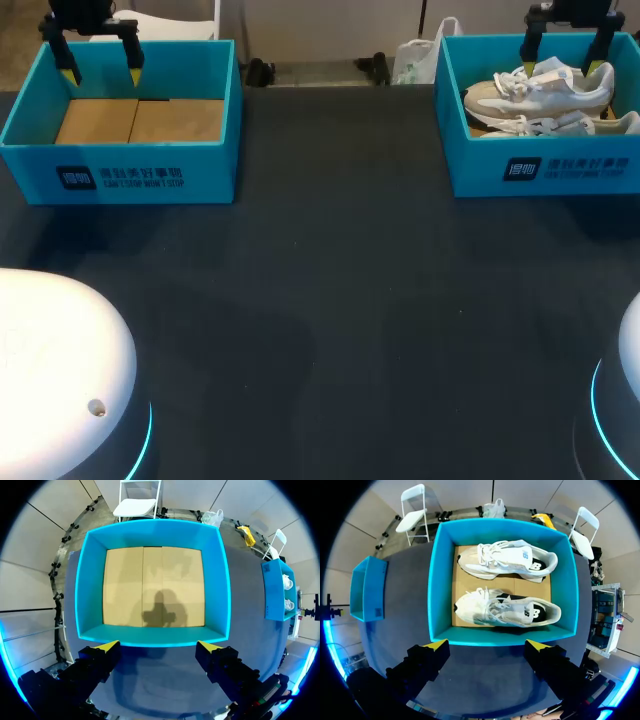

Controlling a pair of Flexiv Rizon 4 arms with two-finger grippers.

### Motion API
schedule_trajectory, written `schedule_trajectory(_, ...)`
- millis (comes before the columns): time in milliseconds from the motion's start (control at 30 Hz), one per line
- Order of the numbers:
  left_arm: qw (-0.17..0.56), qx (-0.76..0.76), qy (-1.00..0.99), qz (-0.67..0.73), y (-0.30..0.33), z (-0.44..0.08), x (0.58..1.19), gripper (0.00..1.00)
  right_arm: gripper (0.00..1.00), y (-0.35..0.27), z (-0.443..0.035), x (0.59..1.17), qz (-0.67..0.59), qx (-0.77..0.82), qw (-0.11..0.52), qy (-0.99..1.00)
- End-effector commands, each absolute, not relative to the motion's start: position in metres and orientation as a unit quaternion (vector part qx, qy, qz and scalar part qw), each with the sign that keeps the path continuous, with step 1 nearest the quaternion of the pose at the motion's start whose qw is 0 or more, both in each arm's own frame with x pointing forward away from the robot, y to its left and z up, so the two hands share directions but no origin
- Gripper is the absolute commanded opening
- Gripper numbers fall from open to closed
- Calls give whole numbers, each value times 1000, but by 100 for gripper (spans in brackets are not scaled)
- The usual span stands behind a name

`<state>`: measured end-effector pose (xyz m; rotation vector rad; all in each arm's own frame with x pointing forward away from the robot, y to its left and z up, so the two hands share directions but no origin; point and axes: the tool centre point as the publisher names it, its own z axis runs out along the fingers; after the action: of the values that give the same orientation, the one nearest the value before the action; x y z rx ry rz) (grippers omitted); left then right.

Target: Take the shoe out of the shoebox, open the shoe tongue, remove and reinsert the insole, then place the shoe into the shoebox

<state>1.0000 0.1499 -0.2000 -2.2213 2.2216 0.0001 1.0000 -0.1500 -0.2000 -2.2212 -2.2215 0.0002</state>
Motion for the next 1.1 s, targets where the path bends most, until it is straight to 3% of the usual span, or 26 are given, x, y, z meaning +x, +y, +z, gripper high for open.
schedule_trajectory(33,0,-707,707,0,150,-200,1000,100,100,-150,-200,1000,0,-707,0,-707)
schedule_trajectory(600,0,-707,707,0,150,-200,1000,100,100,-150,-200,1000,0,-707,0,-707)
schedule_trajectory(1100,0,-707,707,0,150,-200,1000,100,100,-232,-223,1020,53,-720,-44,-690)
